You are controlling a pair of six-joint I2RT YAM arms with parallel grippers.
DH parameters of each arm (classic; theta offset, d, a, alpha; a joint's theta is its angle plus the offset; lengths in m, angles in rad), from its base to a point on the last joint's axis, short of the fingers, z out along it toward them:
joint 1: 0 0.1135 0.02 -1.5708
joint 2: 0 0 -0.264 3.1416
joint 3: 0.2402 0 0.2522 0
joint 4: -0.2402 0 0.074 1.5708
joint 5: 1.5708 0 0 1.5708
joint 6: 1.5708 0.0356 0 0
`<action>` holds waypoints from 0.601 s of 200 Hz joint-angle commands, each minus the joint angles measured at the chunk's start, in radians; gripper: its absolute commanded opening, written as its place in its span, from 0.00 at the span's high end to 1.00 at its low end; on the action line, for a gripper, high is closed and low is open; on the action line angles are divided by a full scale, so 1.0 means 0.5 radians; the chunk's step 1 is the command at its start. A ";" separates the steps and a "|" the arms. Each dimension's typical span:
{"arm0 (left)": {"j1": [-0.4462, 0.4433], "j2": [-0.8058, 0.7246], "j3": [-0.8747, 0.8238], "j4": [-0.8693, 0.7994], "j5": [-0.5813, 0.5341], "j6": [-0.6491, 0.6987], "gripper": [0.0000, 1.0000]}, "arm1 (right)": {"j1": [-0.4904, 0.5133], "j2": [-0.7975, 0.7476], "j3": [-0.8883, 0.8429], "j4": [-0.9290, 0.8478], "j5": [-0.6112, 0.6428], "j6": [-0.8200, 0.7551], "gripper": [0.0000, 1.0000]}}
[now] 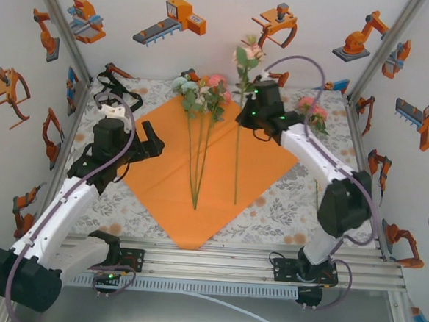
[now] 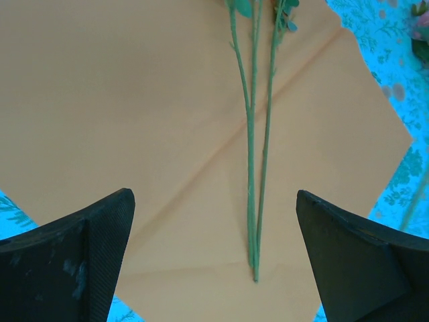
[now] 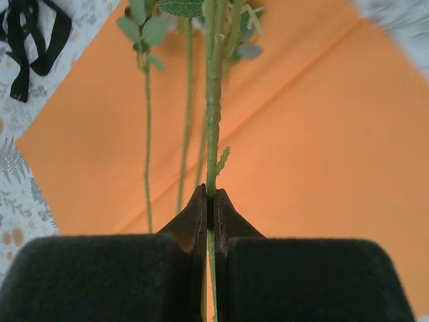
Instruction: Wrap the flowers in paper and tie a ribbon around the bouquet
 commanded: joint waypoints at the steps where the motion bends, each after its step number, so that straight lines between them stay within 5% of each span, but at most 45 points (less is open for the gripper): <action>1: 0.010 -0.003 -0.074 0.024 0.200 -0.149 0.02 | 0.103 0.293 0.232 0.072 0.021 0.220 1.00; 58: 0.017 -0.074 -0.167 0.040 0.237 -0.188 0.02 | 0.292 1.037 1.016 -0.170 -0.001 0.203 1.00; 92: 0.025 -0.083 -0.167 0.018 0.215 -0.171 0.02 | 0.299 1.198 1.080 -0.144 0.086 0.232 1.00; 120: 0.025 -0.077 -0.164 0.020 0.224 -0.171 0.02 | 0.299 1.260 1.116 -0.204 0.135 0.121 0.85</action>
